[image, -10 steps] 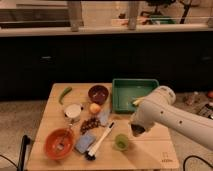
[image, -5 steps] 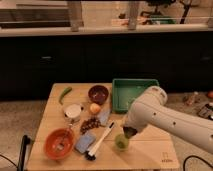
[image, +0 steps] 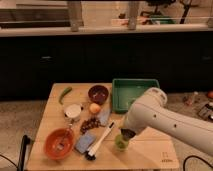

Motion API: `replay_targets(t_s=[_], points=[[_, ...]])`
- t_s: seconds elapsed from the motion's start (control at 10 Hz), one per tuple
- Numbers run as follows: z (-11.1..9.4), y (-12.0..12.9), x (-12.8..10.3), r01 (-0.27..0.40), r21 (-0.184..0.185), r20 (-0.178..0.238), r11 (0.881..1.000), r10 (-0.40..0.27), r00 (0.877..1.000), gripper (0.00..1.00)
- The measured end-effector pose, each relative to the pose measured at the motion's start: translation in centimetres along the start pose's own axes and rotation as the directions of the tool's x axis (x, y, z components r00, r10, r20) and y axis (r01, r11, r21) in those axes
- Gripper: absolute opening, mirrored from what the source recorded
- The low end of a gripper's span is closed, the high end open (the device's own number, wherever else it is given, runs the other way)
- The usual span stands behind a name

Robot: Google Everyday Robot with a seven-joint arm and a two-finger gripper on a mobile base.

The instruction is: Stack cups into tray

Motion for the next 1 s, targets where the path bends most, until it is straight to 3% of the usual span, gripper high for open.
replay_targets(t_s=[0.8,1.0], points=[[1.5,-1.3,-0.9,0.013,0.058,0.081,0.998,-0.017,0.997,0.00],[2.1,-1.3,-0.9,0.011,0.059,0.086,0.998,-0.016,0.996,0.14]])
